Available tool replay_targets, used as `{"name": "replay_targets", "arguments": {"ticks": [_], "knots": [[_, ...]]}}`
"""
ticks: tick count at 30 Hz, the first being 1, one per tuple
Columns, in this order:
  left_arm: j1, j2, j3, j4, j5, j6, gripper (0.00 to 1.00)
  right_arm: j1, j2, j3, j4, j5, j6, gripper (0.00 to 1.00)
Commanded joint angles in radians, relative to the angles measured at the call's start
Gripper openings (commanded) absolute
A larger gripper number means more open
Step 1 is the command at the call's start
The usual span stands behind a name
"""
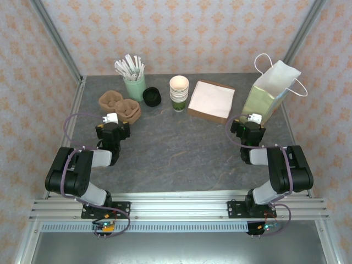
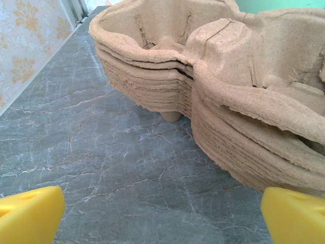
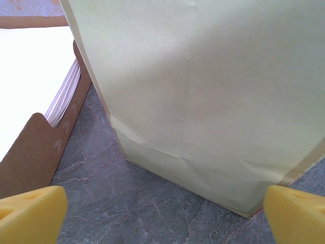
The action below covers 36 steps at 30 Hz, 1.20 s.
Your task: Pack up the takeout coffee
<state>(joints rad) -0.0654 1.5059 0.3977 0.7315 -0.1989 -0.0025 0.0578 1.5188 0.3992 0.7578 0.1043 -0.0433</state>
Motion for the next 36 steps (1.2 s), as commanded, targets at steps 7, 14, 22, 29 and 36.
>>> {"name": "replay_targets", "arguments": {"ticks": [7, 14, 22, 29, 36], "knots": [[-0.005, -0.105, 0.036, -0.076, -0.141, -0.059, 1.0, 0.005, -0.069, -0.005, 0.011, 0.135, 0.033, 0.99], [0.0, -0.338, 0.184, -0.642, -0.356, -0.391, 1.0, 0.007, -0.375, 0.002, -0.363, 0.367, 0.306, 0.99], [-0.034, -0.401, 0.385, -0.938, -0.033, -0.517, 0.99, 0.132, -0.526, 0.138, -0.619, 0.126, 0.299, 1.0], [-0.175, -0.435, 0.481, -1.011, 0.089, -0.521, 0.95, 0.311, -0.531, 0.361, -0.851, 0.128, 0.239, 1.0], [-0.286, -0.402, 0.577, -1.023, 0.139, -0.455, 0.93, 0.309, -0.506, 0.659, -1.1, 0.156, 0.137, 1.0]]}}
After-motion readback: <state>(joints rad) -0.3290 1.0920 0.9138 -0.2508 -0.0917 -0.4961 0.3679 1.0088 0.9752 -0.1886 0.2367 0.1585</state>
